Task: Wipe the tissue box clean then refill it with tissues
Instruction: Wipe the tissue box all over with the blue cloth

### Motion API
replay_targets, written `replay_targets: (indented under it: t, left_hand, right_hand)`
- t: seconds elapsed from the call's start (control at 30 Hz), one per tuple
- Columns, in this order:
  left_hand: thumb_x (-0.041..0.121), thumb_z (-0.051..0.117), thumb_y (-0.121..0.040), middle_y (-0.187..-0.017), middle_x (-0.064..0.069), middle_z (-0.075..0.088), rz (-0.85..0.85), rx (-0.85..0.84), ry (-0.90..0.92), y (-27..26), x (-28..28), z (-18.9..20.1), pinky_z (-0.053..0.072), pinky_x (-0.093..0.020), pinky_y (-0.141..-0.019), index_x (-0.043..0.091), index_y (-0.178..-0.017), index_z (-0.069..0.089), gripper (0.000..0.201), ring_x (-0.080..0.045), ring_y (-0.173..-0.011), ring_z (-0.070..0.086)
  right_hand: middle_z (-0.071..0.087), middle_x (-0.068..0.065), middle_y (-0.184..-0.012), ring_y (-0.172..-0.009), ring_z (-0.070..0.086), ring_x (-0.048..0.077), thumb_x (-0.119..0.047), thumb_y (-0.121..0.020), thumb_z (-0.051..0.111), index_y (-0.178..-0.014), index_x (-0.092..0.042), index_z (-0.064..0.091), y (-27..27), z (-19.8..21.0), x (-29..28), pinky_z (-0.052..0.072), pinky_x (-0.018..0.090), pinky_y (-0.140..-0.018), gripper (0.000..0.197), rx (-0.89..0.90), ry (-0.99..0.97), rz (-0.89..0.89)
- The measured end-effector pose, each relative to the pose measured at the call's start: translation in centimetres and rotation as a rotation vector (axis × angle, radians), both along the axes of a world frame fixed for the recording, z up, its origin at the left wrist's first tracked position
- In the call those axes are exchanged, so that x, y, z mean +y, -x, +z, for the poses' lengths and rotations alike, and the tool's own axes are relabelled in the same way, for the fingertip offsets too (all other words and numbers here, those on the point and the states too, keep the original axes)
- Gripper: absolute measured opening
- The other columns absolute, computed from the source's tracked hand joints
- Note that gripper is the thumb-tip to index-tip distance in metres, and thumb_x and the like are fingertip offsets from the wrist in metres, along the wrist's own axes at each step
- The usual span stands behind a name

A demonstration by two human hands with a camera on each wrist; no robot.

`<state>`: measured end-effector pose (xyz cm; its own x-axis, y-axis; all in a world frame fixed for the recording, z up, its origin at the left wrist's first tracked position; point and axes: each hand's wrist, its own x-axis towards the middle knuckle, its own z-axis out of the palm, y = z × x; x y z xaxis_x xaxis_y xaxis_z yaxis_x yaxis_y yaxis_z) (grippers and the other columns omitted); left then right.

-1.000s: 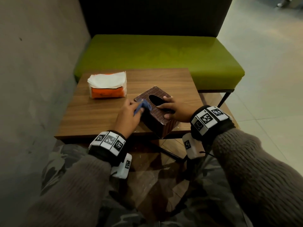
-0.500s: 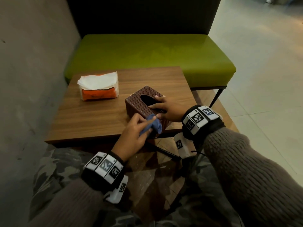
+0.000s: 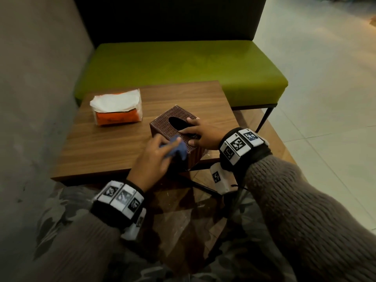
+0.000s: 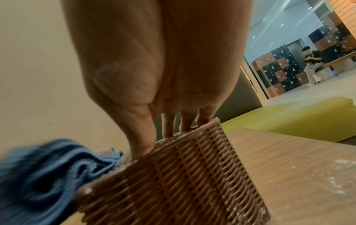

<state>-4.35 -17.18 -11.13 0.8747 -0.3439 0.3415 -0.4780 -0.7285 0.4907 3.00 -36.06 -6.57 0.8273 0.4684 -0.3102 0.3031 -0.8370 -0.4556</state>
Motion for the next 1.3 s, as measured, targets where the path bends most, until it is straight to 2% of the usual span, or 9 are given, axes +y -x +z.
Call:
replay_targets:
  t: [0.17, 0.4, 0.5, 0.6, 0.8, 0.9, 1.0, 1.17, 1.3]
  left_hand:
    - [0.002, 0.059, -0.086, -0.093, -0.017, 0.047, 0.329, 0.034, 0.087, -4.4, 2.8, 0.3, 0.047, -0.047, -0.079, 0.005, -0.112, 0.066, 0.028, -0.031, -0.084, 0.052]
    - [0.006, 0.059, -0.087, -0.099, -0.002, 0.043, -0.060, 0.075, 0.115, 2.4, -1.4, -0.6, 0.042, -0.019, -0.076, 0.021, -0.135, 0.047, 0.052, -0.011, -0.087, 0.047]
    - [0.005, 0.056, -0.088, -0.096, -0.002, 0.044, 0.136, 0.133, 0.179, -0.9, 0.3, -0.2, 0.039, -0.022, -0.074, 0.019, -0.131, 0.052, 0.046, -0.015, -0.085, 0.050]
    - [0.005, 0.058, -0.088, -0.092, -0.010, 0.044, 0.335, 0.134, 0.184, -4.8, 2.5, 0.4, 0.034, -0.022, -0.076, 0.001, -0.112, 0.064, 0.025, -0.029, -0.089, 0.053]
    - [0.011, 0.058, -0.090, -0.095, -0.010, 0.044, 0.414, 0.176, 0.264, -5.5, 1.7, 0.8, 0.038, -0.028, -0.074, -0.003, -0.102, 0.066, 0.020, -0.033, -0.089, 0.055]
    - [0.013, 0.058, -0.090, -0.094, -0.004, 0.044, 0.325, 0.199, 0.276, -2.0, -0.7, 0.4, 0.033, -0.015, -0.065, 0.006, -0.116, 0.062, 0.027, -0.016, -0.081, 0.051]
    - [0.013, 0.059, -0.089, -0.096, 0.000, 0.046, 0.159, 0.192, 0.304, 1.8, -2.5, 0.2, 0.040, -0.009, -0.071, 0.015, -0.123, 0.059, 0.034, -0.005, -0.081, 0.049]
    - [0.014, 0.059, -0.089, -0.094, -0.001, 0.046, 0.095, 0.141, 0.156, 1.8, -2.0, 0.6, 0.041, -0.019, -0.067, 0.020, -0.125, 0.058, 0.037, -0.011, -0.081, 0.048]
    - [0.010, 0.058, -0.087, -0.099, -0.001, 0.048, 0.060, 0.133, 0.027, 0.6, -0.2, 1.4, 0.044, -0.028, -0.071, 0.023, -0.126, 0.058, 0.041, -0.012, -0.090, 0.046]
  right_hand:
    - [0.007, 0.005, -0.161, -0.148, 0.000, 0.027, -0.018, -0.095, 0.055, -0.143, -0.025, 0.040, -0.1, 0.0, 0.0, 0.010, 0.043, -0.119, 0.051, 0.007, -0.002, 0.004]
    - [0.006, 0.005, -0.161, -0.148, 0.000, 0.026, -0.020, -0.095, 0.055, -0.143, -0.027, 0.039, 0.3, -0.3, 0.1, 0.008, 0.041, -0.120, 0.051, -0.009, -0.001, -0.018]
    - [0.004, 0.005, -0.161, -0.148, -0.001, 0.026, -0.022, -0.096, 0.053, -0.144, -0.027, 0.037, 0.5, 0.0, 0.1, 0.008, 0.041, -0.120, 0.051, -0.006, 0.021, -0.010]
    - [0.004, 0.003, -0.161, -0.148, -0.002, 0.025, -0.022, -0.097, 0.052, -0.145, -0.028, 0.037, 0.5, 0.3, 0.2, 0.008, 0.041, -0.120, 0.051, 0.004, 0.031, -0.006]
    - [0.003, 0.003, -0.161, -0.148, -0.004, 0.025, -0.023, -0.097, 0.052, -0.145, -0.029, 0.035, 0.7, 0.2, 0.3, 0.006, 0.040, -0.119, 0.051, 0.001, 0.045, -0.030]
    - [0.004, 0.004, -0.161, -0.148, -0.003, 0.026, -0.023, -0.097, 0.052, -0.146, -0.028, 0.034, 0.7, 0.2, 0.4, 0.005, 0.038, -0.118, 0.052, -0.004, 0.050, -0.030]
    - [0.004, 0.004, -0.161, -0.148, -0.001, 0.025, -0.024, -0.097, 0.052, -0.146, -0.029, 0.033, 0.7, 0.2, 0.5, 0.006, 0.039, -0.119, 0.053, -0.012, 0.059, -0.037]
    - [0.004, 0.005, -0.161, -0.148, -0.001, 0.026, -0.030, -0.097, 0.050, -0.147, -0.032, 0.031, 1.1, 0.4, 0.6, 0.007, 0.040, -0.120, 0.053, -0.032, 0.118, -0.017]
    - [0.021, 0.010, -0.155, -0.139, 0.023, 0.033, -0.037, -0.096, 0.051, -0.143, -0.030, 0.040, 1.4, 2.2, 0.0, 0.023, 0.039, -0.113, 0.049, -0.089, 0.295, 0.089]
